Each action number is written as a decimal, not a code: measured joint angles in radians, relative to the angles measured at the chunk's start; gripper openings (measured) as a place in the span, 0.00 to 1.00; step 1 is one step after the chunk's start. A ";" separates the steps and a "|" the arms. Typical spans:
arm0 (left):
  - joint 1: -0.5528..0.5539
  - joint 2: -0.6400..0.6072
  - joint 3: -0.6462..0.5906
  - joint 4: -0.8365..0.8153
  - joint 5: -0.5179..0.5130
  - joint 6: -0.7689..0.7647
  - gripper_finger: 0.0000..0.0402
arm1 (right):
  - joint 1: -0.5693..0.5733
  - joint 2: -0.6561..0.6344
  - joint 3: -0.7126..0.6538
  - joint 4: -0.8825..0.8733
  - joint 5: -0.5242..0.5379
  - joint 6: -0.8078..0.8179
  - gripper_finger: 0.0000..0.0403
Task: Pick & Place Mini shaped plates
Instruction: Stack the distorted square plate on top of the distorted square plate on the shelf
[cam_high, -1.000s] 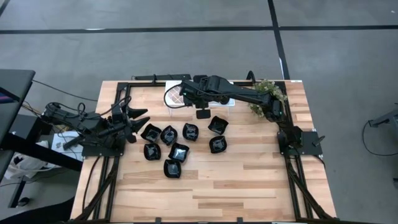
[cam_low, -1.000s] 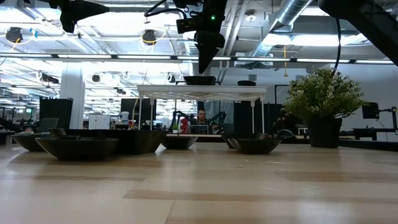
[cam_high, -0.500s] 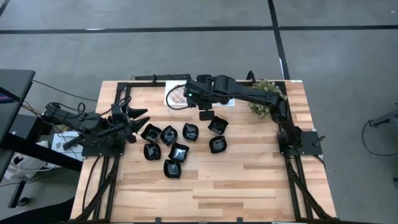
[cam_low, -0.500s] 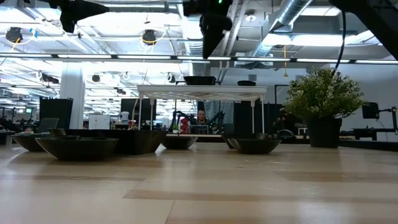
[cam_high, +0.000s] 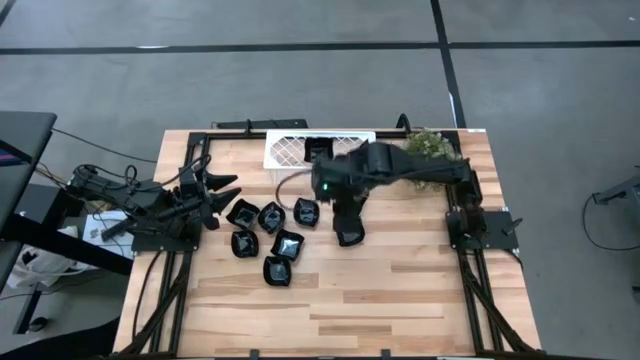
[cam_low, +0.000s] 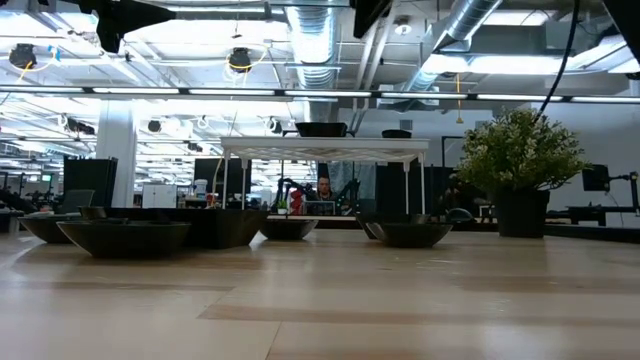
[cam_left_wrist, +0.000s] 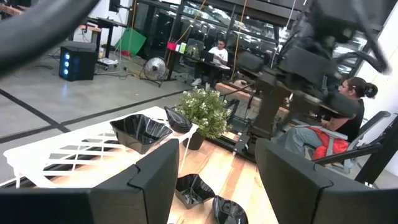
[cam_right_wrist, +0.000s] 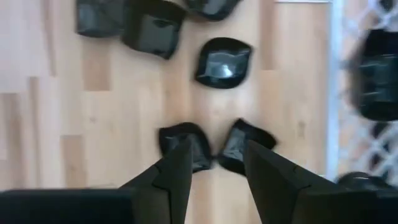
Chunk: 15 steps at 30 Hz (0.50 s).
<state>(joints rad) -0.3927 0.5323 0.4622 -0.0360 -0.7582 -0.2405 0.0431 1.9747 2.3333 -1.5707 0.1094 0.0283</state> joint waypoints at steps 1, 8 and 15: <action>0.000 0.000 0.000 0.000 0.000 0.000 0.53 | 0.016 0.003 -0.001 0.000 -0.005 0.018 0.34; 0.000 0.000 0.000 0.000 0.000 0.000 0.53 | 0.105 0.030 -0.005 0.000 -0.004 0.124 0.33; 0.000 0.000 0.000 0.000 0.000 0.000 0.53 | 0.130 0.038 -0.150 0.002 0.019 0.209 0.33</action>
<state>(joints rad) -0.3923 0.5323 0.4622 -0.0360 -0.7579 -0.2405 0.1727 2.0132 2.1829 -1.5689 0.1281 0.2371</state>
